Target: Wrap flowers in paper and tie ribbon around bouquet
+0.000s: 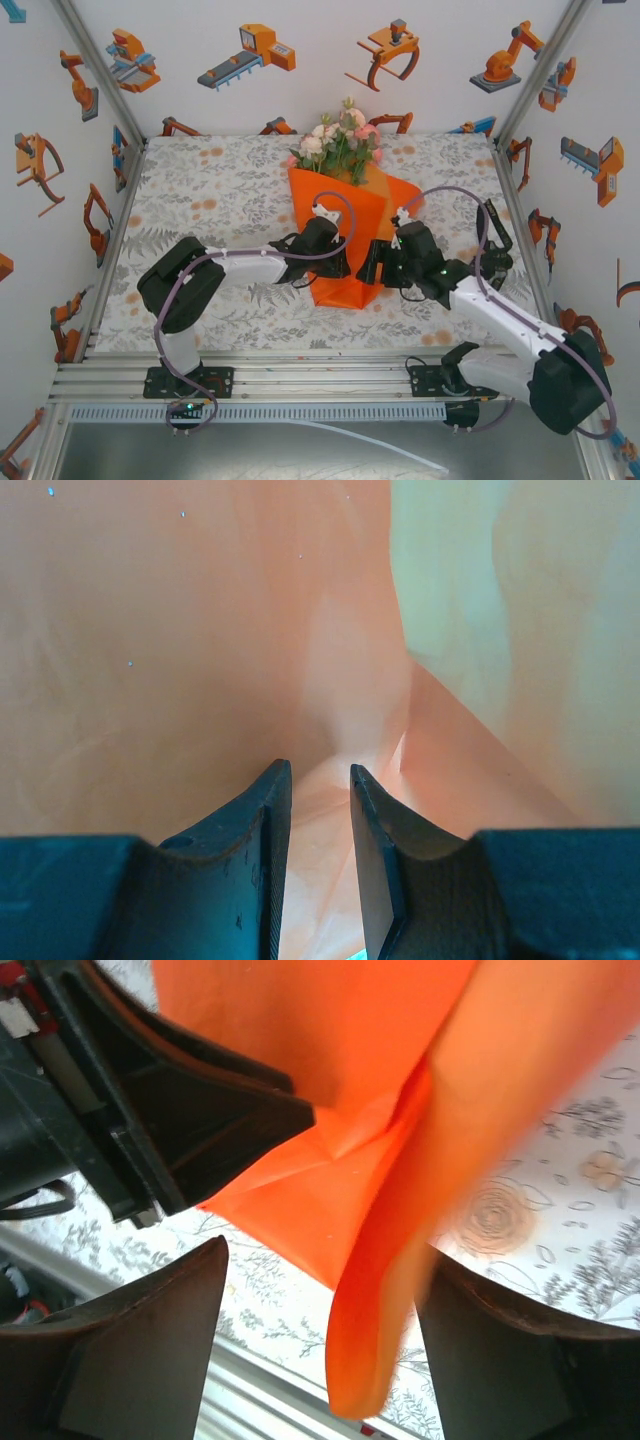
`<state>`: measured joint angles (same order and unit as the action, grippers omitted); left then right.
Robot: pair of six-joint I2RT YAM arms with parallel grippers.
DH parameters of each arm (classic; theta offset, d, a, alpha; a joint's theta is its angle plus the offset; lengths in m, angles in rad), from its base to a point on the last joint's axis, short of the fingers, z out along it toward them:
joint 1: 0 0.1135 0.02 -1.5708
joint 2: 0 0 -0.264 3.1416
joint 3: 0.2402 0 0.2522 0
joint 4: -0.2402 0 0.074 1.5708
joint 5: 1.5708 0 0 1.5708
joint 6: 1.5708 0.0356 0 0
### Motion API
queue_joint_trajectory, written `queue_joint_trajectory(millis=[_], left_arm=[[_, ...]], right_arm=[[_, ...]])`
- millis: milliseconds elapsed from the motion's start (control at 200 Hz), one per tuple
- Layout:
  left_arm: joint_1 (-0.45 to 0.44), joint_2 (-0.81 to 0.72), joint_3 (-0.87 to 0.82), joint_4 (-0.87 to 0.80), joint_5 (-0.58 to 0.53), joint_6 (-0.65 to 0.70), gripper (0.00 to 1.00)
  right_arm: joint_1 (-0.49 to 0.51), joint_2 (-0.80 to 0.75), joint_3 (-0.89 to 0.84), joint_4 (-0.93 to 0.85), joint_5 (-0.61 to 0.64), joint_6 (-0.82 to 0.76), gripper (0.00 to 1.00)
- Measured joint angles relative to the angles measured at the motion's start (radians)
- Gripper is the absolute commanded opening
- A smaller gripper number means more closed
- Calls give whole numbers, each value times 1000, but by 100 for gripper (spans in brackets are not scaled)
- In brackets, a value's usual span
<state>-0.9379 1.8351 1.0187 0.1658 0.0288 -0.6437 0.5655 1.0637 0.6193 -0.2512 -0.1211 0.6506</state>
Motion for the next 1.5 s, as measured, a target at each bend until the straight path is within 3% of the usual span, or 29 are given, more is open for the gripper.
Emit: queue_joint_trajectory(millis=[85,215,310,626,801,981,1217,1362,1502], left_arm=[[0,3,0,5,6,0,33],[0,5,0,6,14,0,33],[0,6,0,7,17,-1,33],[0,22,0,32,33,-31,33],[18,-6,-36,70,61,-74,35],[65,-131,-92,43,64,-100,37],[164,-320,-146,-33,-23,-87,38],[253,-298,-196,-52,-42,-76,38],[263,-231,-225,-44,-17,-77,38]], right_arm=[[-5,-24,-39,-10,45,8,56],[-11,-21,-48,-52,98,8,24],[-12,-16,-43,-51,85,-21,9],[105,146,70,32,-9,-147,9],[110,186,70,48,-16,-185,5],[110,180,70,51,-11,-215,6],[110,209,118,36,-17,-274,6],[110,274,211,20,-24,-331,7],[110,343,294,14,-51,-377,9]])
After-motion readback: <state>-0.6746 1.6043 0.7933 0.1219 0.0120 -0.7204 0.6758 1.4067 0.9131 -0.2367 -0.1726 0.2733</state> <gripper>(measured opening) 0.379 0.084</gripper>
